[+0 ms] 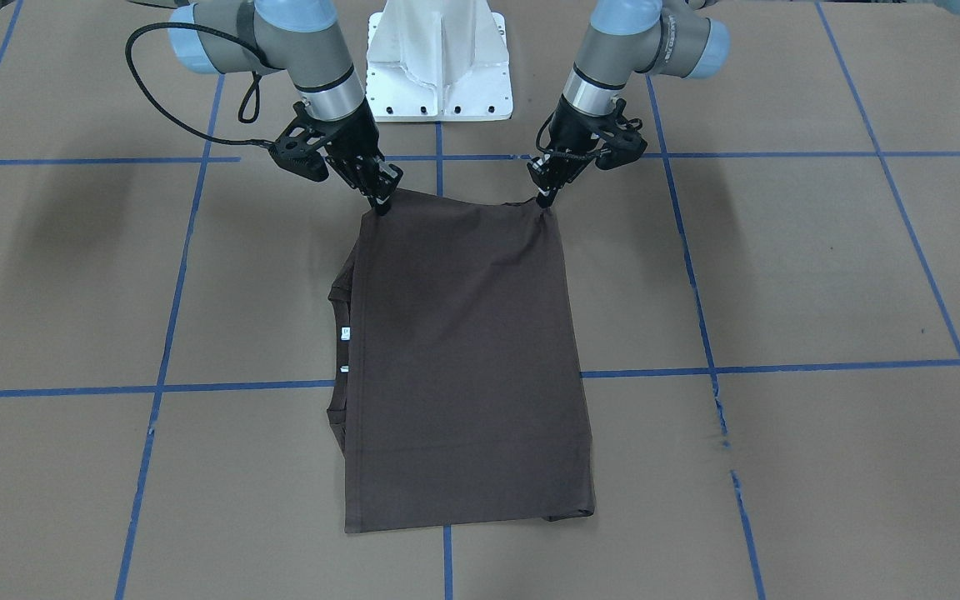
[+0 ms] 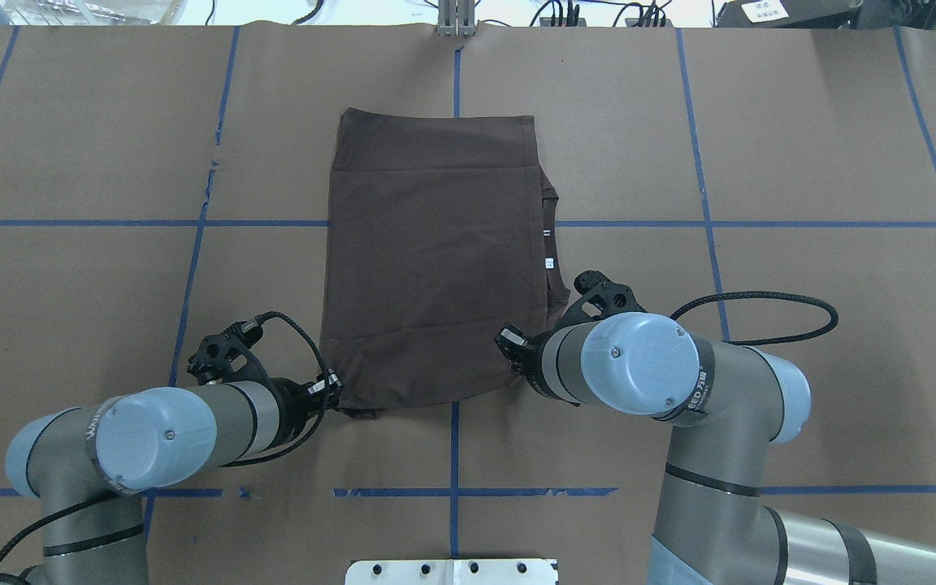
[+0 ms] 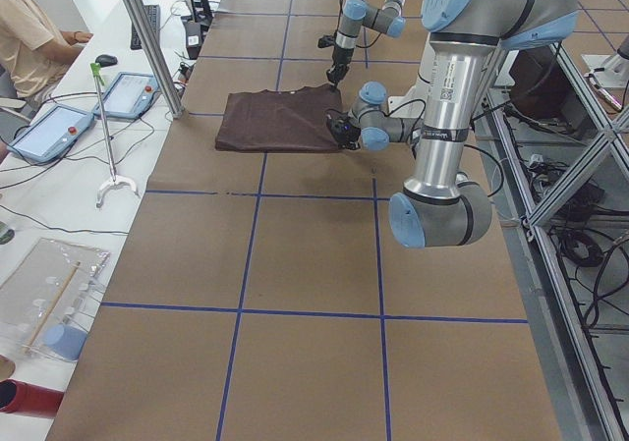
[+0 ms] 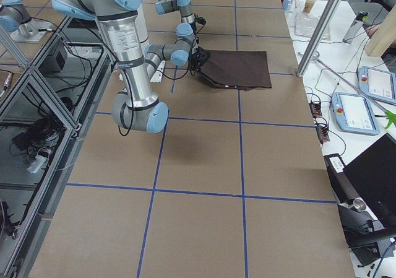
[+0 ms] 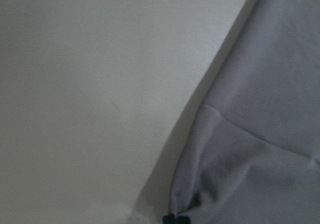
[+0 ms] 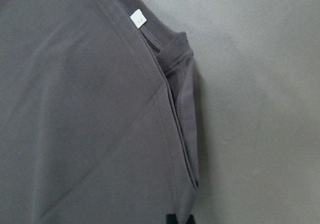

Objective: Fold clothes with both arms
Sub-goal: 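Grasp the near edge with both grippers and fold it away from the robot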

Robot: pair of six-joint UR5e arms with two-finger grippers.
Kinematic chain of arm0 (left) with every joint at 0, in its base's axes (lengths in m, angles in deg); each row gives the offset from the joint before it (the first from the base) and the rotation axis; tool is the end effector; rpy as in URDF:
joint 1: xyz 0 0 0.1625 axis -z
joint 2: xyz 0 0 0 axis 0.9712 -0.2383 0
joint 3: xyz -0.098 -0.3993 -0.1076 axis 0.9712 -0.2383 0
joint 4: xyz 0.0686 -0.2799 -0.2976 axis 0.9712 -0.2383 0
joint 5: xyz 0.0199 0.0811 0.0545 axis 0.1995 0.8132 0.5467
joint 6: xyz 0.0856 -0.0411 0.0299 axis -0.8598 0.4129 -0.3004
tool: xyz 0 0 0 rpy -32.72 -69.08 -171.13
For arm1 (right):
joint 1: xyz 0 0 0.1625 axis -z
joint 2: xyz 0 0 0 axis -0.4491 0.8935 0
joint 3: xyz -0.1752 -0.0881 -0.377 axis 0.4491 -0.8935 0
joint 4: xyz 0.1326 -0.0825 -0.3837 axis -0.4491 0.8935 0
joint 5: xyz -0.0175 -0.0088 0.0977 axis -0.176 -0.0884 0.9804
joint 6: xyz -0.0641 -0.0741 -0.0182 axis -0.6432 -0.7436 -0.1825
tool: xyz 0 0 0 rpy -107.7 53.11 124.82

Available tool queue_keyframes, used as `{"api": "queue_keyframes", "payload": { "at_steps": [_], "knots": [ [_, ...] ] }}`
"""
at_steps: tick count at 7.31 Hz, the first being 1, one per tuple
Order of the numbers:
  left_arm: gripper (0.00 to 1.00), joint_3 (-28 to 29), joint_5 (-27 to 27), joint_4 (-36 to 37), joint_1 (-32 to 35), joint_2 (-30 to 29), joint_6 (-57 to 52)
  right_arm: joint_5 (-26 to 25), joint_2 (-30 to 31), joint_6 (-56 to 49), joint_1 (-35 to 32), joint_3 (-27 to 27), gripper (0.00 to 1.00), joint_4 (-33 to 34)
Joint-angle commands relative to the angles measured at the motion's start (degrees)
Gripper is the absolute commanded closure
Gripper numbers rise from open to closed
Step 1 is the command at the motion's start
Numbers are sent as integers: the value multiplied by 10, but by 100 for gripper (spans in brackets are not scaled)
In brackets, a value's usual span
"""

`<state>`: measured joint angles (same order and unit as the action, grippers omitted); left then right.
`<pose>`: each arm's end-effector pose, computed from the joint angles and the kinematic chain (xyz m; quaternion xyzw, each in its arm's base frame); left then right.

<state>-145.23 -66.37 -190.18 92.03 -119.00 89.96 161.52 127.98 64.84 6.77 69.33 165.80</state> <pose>0.5033 -0.2858 0.3103 -0.0135 0.5096 -0.2986 0.8068 -0.5204 -0.3237 0.2508 -0.0483 -0.4746 0.3216 0.8179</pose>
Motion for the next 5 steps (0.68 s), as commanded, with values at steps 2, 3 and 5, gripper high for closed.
{"api": "queue_keyframes", "payload": {
  "at_steps": [2,3,5],
  "knots": [
    [100,-87,-1,50,-6,9,5,1,77,9,31,105,100,0],
    [100,-133,-1,113,-34,12,6,0,117,22,56,153,100,-1],
    [100,-211,-16,191,-50,5,6,5,129,29,72,212,100,0]
  ]
}}
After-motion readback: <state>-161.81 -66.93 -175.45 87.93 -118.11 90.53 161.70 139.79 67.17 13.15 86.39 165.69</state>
